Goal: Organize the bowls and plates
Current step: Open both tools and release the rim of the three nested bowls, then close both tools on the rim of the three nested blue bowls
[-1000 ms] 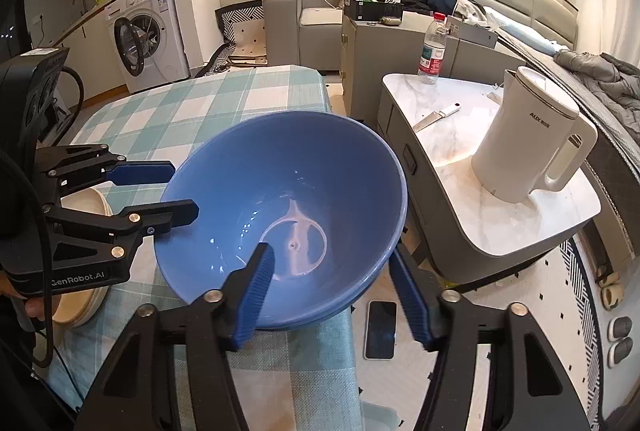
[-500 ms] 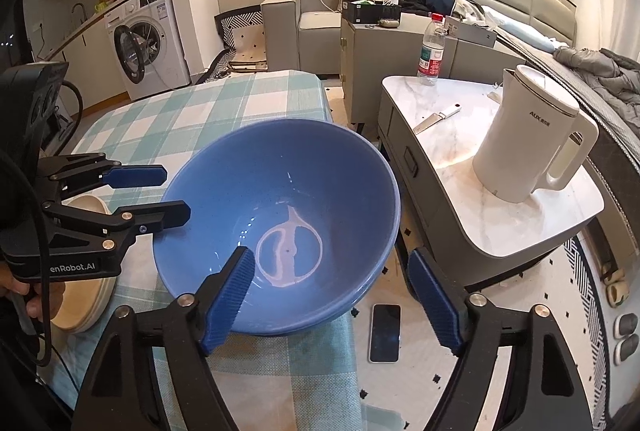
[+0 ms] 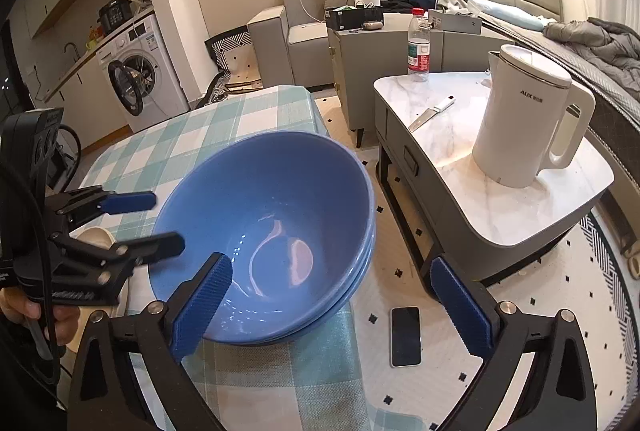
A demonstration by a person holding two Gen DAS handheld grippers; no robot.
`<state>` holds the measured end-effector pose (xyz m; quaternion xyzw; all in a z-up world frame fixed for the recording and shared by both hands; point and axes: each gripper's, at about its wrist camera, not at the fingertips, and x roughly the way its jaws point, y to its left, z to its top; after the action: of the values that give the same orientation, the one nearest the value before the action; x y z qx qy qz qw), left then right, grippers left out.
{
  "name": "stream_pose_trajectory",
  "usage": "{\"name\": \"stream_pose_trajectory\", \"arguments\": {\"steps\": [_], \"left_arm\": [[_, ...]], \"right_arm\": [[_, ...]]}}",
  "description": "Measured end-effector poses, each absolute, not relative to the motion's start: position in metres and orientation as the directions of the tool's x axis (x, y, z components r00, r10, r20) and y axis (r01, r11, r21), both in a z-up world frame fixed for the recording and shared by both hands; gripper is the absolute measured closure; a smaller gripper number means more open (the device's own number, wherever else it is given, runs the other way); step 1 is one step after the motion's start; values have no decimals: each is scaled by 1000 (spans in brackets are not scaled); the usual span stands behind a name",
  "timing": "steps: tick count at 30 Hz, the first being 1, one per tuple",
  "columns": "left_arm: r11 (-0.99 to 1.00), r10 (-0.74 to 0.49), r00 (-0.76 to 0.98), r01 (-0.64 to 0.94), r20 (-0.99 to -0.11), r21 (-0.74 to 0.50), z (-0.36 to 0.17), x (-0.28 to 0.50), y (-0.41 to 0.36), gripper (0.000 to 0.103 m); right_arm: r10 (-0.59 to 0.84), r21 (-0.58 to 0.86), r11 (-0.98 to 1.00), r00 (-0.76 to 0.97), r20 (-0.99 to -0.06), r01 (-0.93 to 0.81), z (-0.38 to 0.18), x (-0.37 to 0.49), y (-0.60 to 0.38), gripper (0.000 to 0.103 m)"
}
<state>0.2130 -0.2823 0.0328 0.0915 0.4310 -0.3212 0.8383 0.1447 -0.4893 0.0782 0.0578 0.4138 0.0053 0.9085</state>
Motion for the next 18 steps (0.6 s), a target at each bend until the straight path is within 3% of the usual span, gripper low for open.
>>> {"name": "stream_pose_trajectory", "arguments": {"steps": [10, 18], "left_arm": [[781, -472, 420, 607, -775, -146, 33, 218, -285, 0], [783, -470, 417, 604, -778, -149, 29, 220, -288, 0]], "right_arm": [[79, 145, 988, 660, -747, 46, 68, 147, -501, 1], [108, 189, 981, 654, -749, 54, 60, 148, -507, 1]]}}
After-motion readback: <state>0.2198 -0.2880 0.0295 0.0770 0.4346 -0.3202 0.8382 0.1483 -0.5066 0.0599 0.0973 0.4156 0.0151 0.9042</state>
